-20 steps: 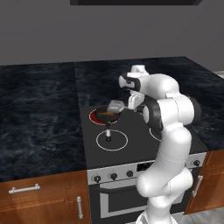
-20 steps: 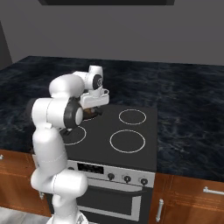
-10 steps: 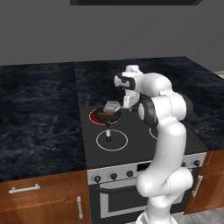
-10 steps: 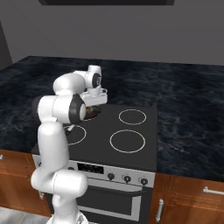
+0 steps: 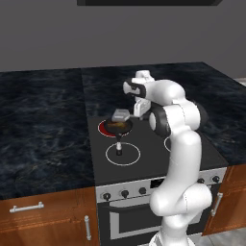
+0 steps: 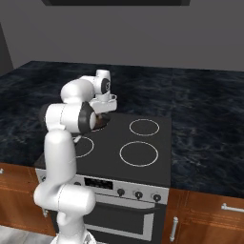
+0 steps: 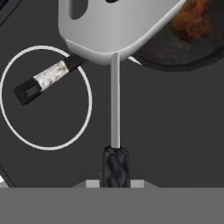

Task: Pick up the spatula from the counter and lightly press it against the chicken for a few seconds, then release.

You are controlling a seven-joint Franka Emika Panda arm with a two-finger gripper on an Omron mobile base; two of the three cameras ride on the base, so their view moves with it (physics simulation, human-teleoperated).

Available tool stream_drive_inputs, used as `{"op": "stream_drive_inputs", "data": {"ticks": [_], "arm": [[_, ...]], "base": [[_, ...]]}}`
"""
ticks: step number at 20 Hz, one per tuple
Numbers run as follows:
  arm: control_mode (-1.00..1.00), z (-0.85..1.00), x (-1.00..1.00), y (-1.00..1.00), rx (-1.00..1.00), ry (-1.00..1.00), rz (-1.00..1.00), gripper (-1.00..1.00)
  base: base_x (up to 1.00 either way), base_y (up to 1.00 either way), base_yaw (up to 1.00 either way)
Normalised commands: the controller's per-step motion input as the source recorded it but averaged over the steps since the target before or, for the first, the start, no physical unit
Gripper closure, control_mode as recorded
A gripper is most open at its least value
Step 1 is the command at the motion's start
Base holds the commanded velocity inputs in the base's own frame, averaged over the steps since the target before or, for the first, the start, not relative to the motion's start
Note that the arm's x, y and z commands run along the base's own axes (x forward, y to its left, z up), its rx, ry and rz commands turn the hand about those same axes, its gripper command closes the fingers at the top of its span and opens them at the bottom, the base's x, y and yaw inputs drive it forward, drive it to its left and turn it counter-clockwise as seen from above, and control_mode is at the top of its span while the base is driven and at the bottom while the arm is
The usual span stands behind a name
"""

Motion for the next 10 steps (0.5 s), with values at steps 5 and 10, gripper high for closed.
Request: {"op": "stream_drive_inputs", "data": {"ticks": [5, 10], "arm": [[-1.0, -0.09, 0.17, 0.0, 0.0, -0.06, 0.04, 1.0], [-1.0, -0.13, 0.13, 0.0, 0.0, -0.03, 0.03, 1.0]], "base": [[0.0, 0.0, 0.0], [0.0, 0.0, 0.0]]}}
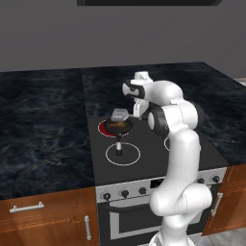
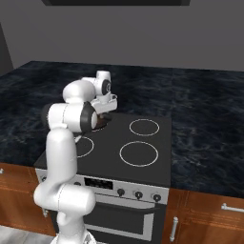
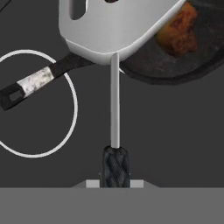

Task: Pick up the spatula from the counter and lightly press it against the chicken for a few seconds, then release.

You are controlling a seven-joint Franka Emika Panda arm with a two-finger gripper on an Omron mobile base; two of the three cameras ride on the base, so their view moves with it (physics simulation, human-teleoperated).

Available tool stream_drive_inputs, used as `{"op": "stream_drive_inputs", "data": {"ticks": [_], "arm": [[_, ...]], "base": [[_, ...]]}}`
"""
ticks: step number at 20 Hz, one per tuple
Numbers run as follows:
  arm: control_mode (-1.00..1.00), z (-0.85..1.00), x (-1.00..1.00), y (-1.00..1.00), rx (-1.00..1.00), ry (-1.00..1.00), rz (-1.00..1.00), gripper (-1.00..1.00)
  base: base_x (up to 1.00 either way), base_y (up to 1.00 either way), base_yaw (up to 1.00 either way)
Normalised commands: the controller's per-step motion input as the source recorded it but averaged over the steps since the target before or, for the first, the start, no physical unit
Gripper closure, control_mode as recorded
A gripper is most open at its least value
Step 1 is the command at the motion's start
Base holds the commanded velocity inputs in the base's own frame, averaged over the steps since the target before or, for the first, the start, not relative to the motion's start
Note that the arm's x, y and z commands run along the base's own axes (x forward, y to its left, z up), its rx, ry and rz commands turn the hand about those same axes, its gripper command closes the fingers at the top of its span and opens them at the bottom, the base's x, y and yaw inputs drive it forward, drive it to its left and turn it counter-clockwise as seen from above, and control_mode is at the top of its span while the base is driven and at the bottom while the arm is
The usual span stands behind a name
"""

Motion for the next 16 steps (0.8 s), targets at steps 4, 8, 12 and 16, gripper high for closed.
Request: {"op": "stream_drive_inputs", "data": {"ticks": [4, 8, 12, 16], "arm": [[-1.0, -0.15, 0.11, 0.0, 0.0, -0.01, 0.03, 1.0], [-1.0, -0.13, 0.11, 0.0, 0.0, -0.01, 0.03, 1.0], [-1.0, -0.05, 0.15, 0.0, 0.0, -0.01, 0.03, 1.0], [-1.0, -0.06, 0.18, 0.0, 0.0, 0.0, 0.03, 1.0]], "base": [[0.0, 0.0, 0.0], [0.0, 0.0, 0.0], [0.0, 0.0, 0.0], [0.0, 0.0, 0.0]]}}
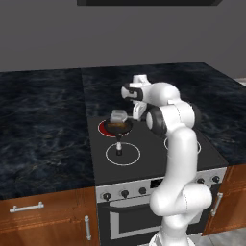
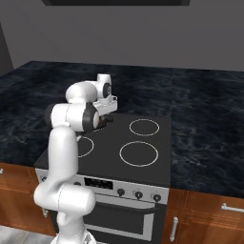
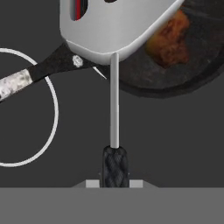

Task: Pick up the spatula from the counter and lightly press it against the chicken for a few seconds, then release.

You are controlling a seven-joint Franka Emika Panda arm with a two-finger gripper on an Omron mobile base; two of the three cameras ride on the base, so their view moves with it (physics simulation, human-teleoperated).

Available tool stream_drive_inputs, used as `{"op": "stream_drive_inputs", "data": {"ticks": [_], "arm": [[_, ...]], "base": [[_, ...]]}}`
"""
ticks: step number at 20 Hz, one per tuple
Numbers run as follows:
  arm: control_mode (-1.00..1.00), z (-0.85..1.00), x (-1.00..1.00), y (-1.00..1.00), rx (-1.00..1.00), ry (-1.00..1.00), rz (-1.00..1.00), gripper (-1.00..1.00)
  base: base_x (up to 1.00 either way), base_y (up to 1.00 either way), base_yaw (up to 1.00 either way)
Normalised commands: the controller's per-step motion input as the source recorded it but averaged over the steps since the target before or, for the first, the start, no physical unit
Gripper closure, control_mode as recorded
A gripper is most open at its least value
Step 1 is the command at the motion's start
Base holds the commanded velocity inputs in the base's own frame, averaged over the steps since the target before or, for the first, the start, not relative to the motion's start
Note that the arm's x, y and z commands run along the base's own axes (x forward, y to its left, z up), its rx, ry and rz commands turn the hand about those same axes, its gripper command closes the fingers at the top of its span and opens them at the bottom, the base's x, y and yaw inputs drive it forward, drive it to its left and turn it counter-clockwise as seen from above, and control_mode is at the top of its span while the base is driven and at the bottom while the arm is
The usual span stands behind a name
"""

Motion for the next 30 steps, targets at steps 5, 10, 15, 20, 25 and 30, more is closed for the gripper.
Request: {"op": "stream_drive_inputs", "data": {"ticks": [5, 10, 15, 20, 25, 30], "arm": [[-1.0, -0.12, 0.17, -0.01, 0.0, 0.0, 0.01, 1.0], [-1.0, -0.17, 0.14, -0.04, 0.0, 0.0, 0.0, 1.0], [-1.0, -0.13, 0.18, -0.02, 0.0, 0.0, 0.0, 1.0], [-1.0, -0.16, 0.25, 0.0, 0.0, 0.0, 0.0, 1.0], [-1.0, -0.18, 0.25, 0.0, 0.0, 0.0, 0.0, 1.0], [-1.0, -0.16, 0.24, 0.0, 0.0, 0.0, 0.0, 1.0]], "base": [[0.0, 0.0, 0.0], [0.0, 0.0, 0.0], [0.0, 0.0, 0.0], [0.0, 0.0, 0.0], [0.0, 0.0, 0.0], [0.0, 0.0, 0.0]]}}
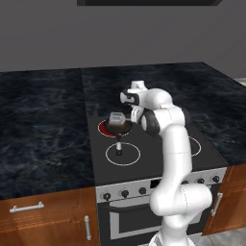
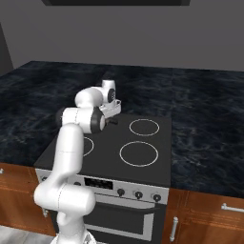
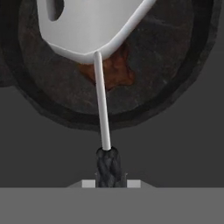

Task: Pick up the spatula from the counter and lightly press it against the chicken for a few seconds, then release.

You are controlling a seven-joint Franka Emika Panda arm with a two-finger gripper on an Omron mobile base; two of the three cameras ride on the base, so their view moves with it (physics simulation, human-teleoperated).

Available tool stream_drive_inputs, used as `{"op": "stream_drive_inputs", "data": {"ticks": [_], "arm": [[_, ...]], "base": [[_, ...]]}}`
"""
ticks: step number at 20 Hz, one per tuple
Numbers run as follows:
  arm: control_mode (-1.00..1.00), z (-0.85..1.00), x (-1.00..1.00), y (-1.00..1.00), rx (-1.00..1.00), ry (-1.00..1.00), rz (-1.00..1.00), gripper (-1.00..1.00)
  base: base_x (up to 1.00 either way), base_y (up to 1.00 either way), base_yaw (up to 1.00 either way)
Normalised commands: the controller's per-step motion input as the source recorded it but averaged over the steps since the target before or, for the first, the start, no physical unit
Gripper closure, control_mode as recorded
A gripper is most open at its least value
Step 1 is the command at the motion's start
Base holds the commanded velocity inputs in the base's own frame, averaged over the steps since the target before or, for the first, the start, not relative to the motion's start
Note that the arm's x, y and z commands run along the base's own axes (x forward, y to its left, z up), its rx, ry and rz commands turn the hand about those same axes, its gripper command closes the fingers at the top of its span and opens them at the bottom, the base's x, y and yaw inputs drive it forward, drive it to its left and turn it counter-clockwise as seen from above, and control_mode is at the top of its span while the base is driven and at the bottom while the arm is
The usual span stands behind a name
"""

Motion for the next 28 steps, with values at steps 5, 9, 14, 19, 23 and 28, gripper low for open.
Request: {"op": "stream_drive_inputs", "data": {"ticks": [5, 9, 14, 19, 23, 28], "arm": [[-1.0, -0.15, 0.26, 0.0, 0.0, 0.0, 0.0, 1.0], [-1.0, -0.13, 0.17, -0.02, 0.0, 0.0, 0.0, 1.0], [-1.0, -0.19, 0.05, 0.0, -0.01, 0.0, 0.0, 1.0], [-1.0, -0.16, 0.0, 0.0, -0.02, 0.0, 0.0, 1.0], [-1.0, -0.17, 0.0, 0.0, 0.0, 0.0, 0.0, 1.0], [-1.0, -0.22, -0.01, -0.02, -0.01, 0.0, 0.0, 1.0]], "base": [[0.0, 0.0, 0.0], [0.0, 0.0, 0.0], [0.0, 0.0, 0.0], [0.0, 0.0, 0.0], [0.0, 0.0, 0.0], [0.0, 0.0, 0.0]]}}
